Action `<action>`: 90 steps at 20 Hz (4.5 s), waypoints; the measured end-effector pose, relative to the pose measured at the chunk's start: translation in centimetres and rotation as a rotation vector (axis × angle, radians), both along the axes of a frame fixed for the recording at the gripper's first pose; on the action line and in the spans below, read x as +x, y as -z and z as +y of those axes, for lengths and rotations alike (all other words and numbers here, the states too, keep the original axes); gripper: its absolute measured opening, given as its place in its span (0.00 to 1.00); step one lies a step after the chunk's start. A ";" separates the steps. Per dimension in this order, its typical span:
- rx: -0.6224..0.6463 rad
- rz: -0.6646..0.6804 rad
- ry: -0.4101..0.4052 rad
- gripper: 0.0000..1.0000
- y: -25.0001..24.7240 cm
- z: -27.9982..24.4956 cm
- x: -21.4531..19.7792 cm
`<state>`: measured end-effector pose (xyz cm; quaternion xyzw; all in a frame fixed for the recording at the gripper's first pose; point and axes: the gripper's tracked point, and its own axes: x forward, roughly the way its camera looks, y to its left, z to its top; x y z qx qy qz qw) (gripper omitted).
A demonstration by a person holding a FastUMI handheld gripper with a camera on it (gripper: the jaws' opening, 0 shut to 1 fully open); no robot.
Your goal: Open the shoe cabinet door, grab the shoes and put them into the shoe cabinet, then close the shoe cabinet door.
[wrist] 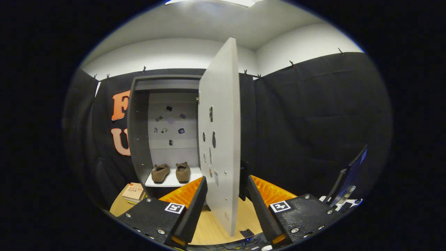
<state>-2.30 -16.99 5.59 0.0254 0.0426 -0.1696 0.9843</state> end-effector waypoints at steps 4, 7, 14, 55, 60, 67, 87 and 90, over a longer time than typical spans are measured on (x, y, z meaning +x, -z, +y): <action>0.024 0.018 0.034 0.75 1.4 -3.7 0.4; 0.027 0.035 0.034 0.75 2.4 -5.4 1.6; 0.057 0.066 0.004 0.77 4.4 -7.3 4.3; 0.147 0.012 -0.527 0.78 4.3 11.9 9.1; 0.162 0.008 -0.581 0.79 4.3 13.2 9.5; 0.166 0.023 -0.662 0.80 5.0 14.0 10.0; 0.008 0.018 -0.706 0.86 4.9 16.6 12.3; 0.018 0.024 -0.703 0.87 5.1 16.9 12.6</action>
